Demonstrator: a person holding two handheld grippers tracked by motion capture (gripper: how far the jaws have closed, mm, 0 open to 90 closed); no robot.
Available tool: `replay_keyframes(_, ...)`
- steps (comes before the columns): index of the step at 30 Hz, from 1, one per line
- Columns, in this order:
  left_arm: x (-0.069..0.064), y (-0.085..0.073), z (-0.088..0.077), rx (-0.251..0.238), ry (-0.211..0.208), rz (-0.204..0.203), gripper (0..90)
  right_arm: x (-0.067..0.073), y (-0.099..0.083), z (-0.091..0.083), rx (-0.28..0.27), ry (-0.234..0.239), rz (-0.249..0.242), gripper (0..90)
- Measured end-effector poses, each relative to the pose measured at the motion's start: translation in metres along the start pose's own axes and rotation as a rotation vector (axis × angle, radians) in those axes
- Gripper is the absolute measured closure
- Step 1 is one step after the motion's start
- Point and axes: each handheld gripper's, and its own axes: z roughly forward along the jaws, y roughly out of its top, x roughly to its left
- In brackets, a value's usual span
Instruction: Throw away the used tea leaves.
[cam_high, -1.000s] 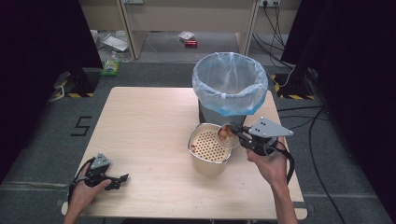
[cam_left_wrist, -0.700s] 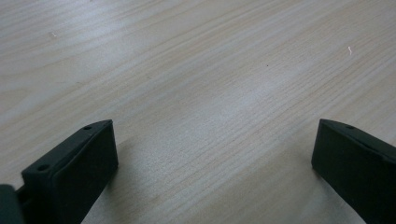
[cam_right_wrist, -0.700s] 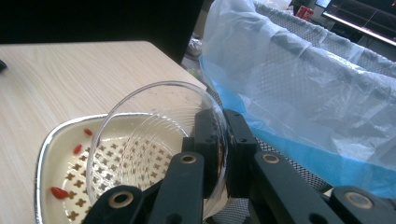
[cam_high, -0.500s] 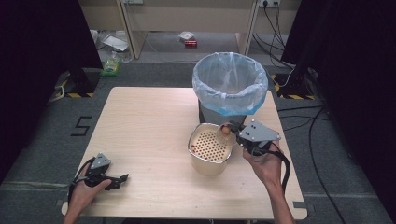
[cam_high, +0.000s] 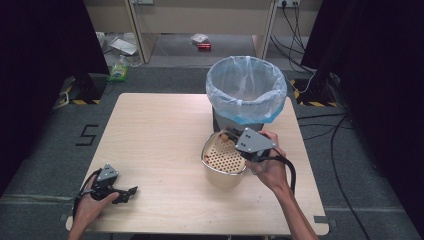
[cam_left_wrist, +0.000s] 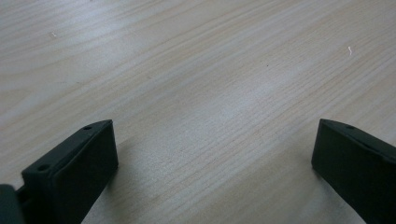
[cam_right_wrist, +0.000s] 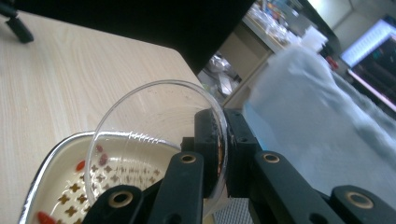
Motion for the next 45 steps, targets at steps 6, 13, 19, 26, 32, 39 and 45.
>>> replay_keyframes(6,0.0,0.0,0.0,0.0,0.0,0.0,0.0,0.005,0.009,0.021,-0.021,0.022,-0.183,85.8)
replay_keyframes(13,0.0,0.0,0.0,0.001,0.0,0.0,0.0,0.01,0.004,0.04,-0.15,-0.001,-0.446,85.8)
replay_keyframes(19,0.0,0.0,0.0,0.0,0.001,0.0,0.0,0.017,-0.017,0.04,-0.188,-0.098,-0.638,86.1)
replay_keyframes(26,0.0,0.0,0.0,-0.001,0.004,-0.004,0.0,0.028,-0.023,0.037,-0.194,-0.22,-0.807,86.4)
replay_keyframes(32,-0.001,0.0,0.0,-0.001,0.005,-0.006,0.0,0.043,-0.029,0.043,-0.145,-0.247,-0.974,86.6)
replay_keyframes(39,-0.001,0.0,0.0,-0.001,0.005,-0.006,0.0,0.049,-0.029,0.041,-0.139,-0.288,-1.062,86.7)
replay_keyframes(45,-0.001,0.0,0.0,-0.001,0.006,-0.006,0.0,0.047,-0.025,0.033,-0.16,-0.331,-1.045,87.0)
